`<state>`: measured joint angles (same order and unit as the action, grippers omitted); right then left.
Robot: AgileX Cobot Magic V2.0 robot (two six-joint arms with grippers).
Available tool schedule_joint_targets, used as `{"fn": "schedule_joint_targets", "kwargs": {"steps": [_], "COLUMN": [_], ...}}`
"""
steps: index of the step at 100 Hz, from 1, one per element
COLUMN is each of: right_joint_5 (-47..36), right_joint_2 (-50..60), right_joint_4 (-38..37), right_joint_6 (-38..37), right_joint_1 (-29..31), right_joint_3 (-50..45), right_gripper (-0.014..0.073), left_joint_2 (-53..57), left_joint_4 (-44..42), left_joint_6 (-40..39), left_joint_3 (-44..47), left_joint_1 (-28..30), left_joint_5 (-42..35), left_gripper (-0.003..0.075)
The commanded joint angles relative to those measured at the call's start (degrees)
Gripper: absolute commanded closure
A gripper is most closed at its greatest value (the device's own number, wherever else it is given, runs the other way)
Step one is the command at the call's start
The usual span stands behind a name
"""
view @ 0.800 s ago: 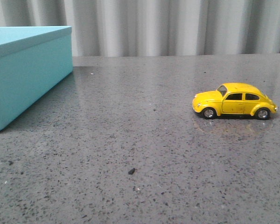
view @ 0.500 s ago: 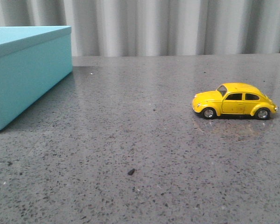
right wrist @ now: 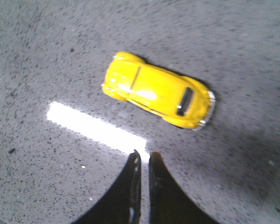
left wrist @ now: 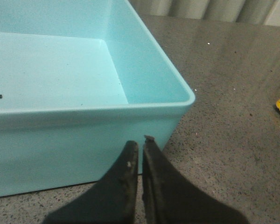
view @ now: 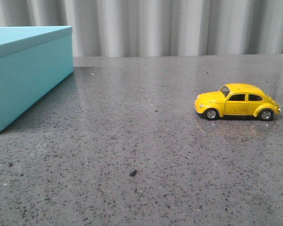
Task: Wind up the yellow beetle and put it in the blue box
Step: 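Lower the right gripper onto the roof of the yellow Beetle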
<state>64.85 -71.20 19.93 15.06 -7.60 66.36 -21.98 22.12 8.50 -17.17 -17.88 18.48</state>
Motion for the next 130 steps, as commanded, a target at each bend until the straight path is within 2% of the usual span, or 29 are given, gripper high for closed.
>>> {"fn": "schedule_joint_targets", "kwargs": {"steps": [1,17,48,74,130], "right_joint_5": [-1.2,-2.7,-4.0,-9.9,-10.4], "right_joint_2": [-1.6,-5.7,-10.7,-11.3,-14.4], "right_joint_4": [-0.2,-7.3,-6.5,-6.5,-9.7], "right_joint_6": [-0.2,-5.1,-5.1,-5.6,-7.5], "right_joint_1": [-2.4,-5.7,-6.3,-8.9,-8.9], "right_joint_3": [3.2,5.6,5.8,5.8,5.8], "right_gripper": [0.0634,0.0634,0.0634,0.0634,0.0634], "left_joint_2": [-0.7,-0.7,-0.7,-0.7,-0.7], "left_joint_4": [0.4,0.4,0.1,-0.5,-0.5], "left_joint_6": [3.4,4.6,4.6,4.6,4.6], "left_joint_3": [-2.2,-2.2,-2.2,-2.2,-2.2], "left_joint_1": [-1.4,-2.6,-2.6,-2.6,-2.6], "left_joint_5": [-3.4,-3.2,-2.5,-2.5,-2.5], "left_gripper": [0.0741,0.0741,0.0741,0.0741,0.0741]}}
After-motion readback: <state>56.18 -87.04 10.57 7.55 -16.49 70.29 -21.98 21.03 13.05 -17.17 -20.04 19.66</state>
